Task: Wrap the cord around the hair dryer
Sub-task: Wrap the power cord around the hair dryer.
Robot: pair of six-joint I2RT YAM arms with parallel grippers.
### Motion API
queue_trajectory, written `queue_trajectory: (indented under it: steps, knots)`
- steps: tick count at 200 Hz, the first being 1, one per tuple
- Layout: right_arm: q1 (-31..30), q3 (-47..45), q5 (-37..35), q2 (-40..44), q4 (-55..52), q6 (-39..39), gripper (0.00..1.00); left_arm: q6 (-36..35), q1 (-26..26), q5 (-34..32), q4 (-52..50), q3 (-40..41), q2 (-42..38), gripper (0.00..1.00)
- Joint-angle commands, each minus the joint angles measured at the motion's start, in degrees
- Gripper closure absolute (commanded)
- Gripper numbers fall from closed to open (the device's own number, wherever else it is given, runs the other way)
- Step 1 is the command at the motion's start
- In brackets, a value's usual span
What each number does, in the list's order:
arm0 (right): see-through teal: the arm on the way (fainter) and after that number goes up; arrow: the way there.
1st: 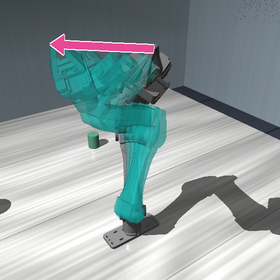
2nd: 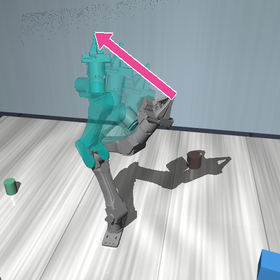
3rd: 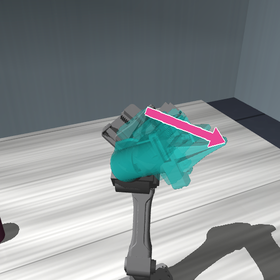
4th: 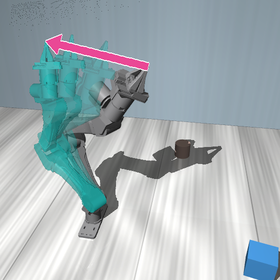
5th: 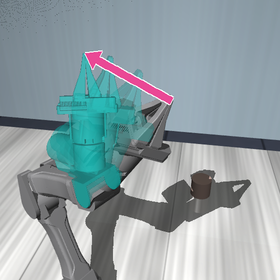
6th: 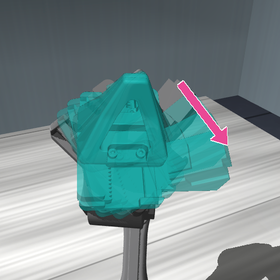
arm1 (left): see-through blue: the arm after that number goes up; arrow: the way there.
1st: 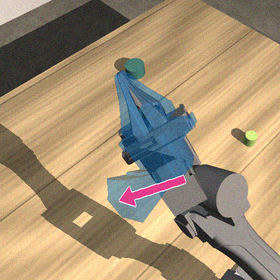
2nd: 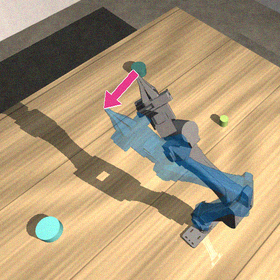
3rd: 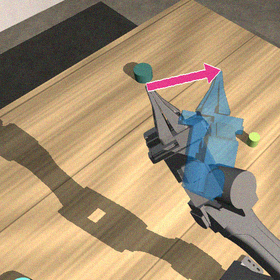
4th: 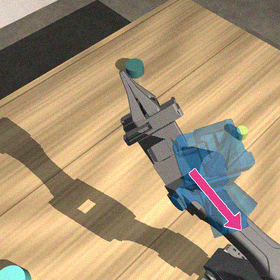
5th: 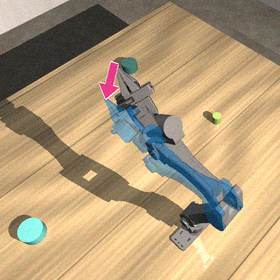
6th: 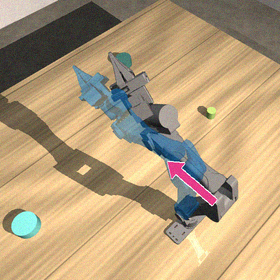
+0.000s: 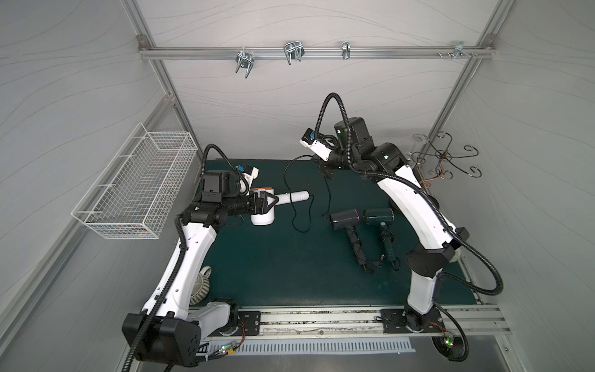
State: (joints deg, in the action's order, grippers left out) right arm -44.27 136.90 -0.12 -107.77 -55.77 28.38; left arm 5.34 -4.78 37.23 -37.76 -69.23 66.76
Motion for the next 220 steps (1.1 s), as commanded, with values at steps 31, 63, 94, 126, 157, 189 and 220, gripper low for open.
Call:
queue_trajectory:
  steps: [31, 63, 94, 126, 157, 189, 220]
  knots:
    - [1.4, 2.4, -6.4, 0.2, 4.3, 6.6, 1.00, -2.4, -3.7, 7.4, 0.9, -1.1, -1.5, 1.00]
    - [4.1, 4.3, -1.2, -3.2, 6.3, 8.9, 1.00, -1.7, -6.0, 17.2, 2.6, 5.1, -4.3, 1.00]
    - [4.9, 2.4, 3.9, -3.9, 6.2, 13.1, 1.00, -3.3, -7.2, 20.3, 1.0, 5.1, -4.9, 1.00]
    - [5.2, 3.1, 8.3, -2.9, 4.2, 13.4, 1.00, -6.6, -7.3, 14.3, -3.4, 3.7, -5.9, 1.00]
    - [5.1, 3.5, 11.2, -3.1, 5.0, 12.5, 1.00, -4.4, -7.4, 18.6, -0.9, 3.0, -5.9, 1.00]
    - [5.1, 4.3, 16.5, -6.0, 6.7, 9.4, 1.00, 0.4, -8.7, 25.4, 5.3, 1.0, -5.7, 1.00]
    - [6.8, 4.3, 23.9, -9.4, 7.4, 4.7, 1.00, 3.4, -9.4, 30.8, 9.2, -3.7, -4.5, 1.00]
